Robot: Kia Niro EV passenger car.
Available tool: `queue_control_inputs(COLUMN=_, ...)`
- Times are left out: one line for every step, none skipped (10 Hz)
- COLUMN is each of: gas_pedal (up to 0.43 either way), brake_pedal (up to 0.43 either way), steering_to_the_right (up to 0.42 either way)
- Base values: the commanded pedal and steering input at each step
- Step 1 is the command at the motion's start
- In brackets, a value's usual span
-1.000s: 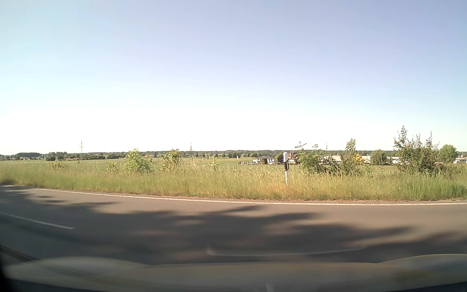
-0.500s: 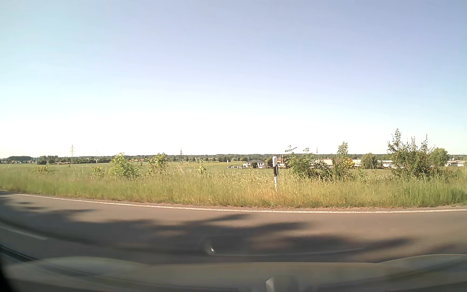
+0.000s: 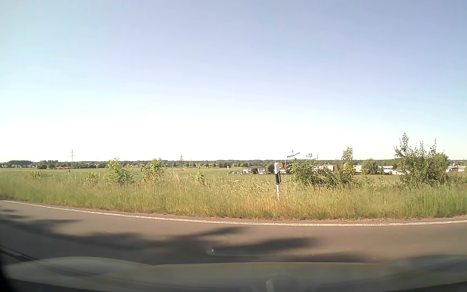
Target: Follow the waypoints while adhering to traffic rules and regulations
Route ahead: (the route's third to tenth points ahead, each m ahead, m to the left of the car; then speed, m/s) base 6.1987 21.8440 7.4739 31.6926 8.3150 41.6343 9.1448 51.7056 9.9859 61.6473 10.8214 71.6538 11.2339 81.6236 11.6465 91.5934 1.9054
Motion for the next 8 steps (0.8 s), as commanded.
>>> queue_control_inputs(gas_pedal=0.228, brake_pedal=0.006, steering_to_the_right=-0.239)
queue_control_inputs(gas_pedal=0.228, brake_pedal=0.006, steering_to_the_right=-0.294)
queue_control_inputs(gas_pedal=0.24, brake_pedal=0.006, steering_to_the_right=-0.334)
queue_control_inputs(gas_pedal=0.24, brake_pedal=0.006, steering_to_the_right=-0.385)
queue_control_inputs(gas_pedal=0.24, brake_pedal=0.006, steering_to_the_right=-0.436)
queue_control_inputs(gas_pedal=0.24, brake_pedal=0.006, steering_to_the_right=-0.476)
queue_control_inputs(gas_pedal=0.248, brake_pedal=0.006, steering_to_the_right=-0.535)
queue_control_inputs(gas_pedal=0.28, brake_pedal=0.006, steering_to_the_right=-0.588)
